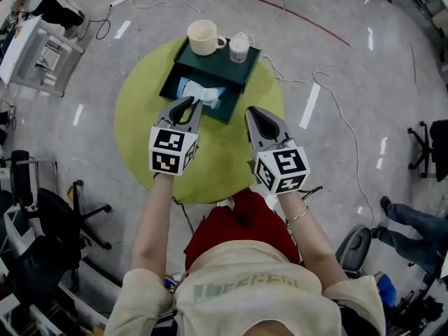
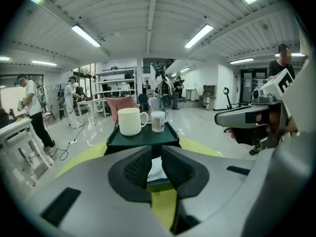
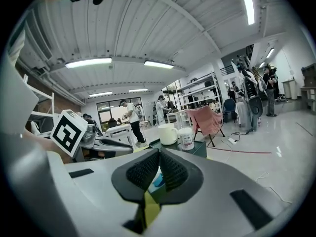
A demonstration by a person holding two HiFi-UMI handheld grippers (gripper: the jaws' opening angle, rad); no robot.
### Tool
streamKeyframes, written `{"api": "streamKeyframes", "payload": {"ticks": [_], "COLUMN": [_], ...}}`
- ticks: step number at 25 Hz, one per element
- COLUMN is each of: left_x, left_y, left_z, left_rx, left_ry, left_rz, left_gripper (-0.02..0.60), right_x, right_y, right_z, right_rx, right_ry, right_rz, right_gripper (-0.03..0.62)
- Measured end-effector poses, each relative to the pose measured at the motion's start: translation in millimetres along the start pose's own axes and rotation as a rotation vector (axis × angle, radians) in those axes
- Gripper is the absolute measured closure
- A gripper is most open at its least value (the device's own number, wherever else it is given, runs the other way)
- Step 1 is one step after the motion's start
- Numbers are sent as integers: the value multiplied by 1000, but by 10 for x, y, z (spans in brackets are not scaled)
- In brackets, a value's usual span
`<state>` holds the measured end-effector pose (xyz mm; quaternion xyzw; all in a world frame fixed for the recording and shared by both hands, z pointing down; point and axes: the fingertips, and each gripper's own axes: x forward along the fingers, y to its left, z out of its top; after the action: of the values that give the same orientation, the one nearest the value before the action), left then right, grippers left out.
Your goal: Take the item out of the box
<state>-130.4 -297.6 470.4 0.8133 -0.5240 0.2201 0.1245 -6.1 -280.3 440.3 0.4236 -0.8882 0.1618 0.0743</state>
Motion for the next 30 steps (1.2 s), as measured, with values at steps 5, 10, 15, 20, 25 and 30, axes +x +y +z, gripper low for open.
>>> {"api": "streamKeyframes", "payload": {"ticks": [5,10,15,20,25,30], "left_x": [175,336,474,572,675,782], "left_y": [42,77,78,76,79,83], "left_z": [-90,-170,-262,-320,-395,-454], "left_rx": [22,58,100,144,176,250], "left_ry": [52,109,168,217,265,322], "left_rz": [-16,-31,-57,-85,-112,-156], "left_gripper": [505,467,442,426,416,403], "right_x": [103,169,220,268,318,381], "right_y": [-86,-150,-193,-225,-277,-312], "right_z": [-35,-42,-74,-91,-132,-178], "right_rx": [6,9,11,11,14,14], "right_ry": [12,22,33,42,59,76], "right_rz": [-7,-9,-8,-6,-9,-9], "right_gripper": [557,557,557,557,557,557]}}
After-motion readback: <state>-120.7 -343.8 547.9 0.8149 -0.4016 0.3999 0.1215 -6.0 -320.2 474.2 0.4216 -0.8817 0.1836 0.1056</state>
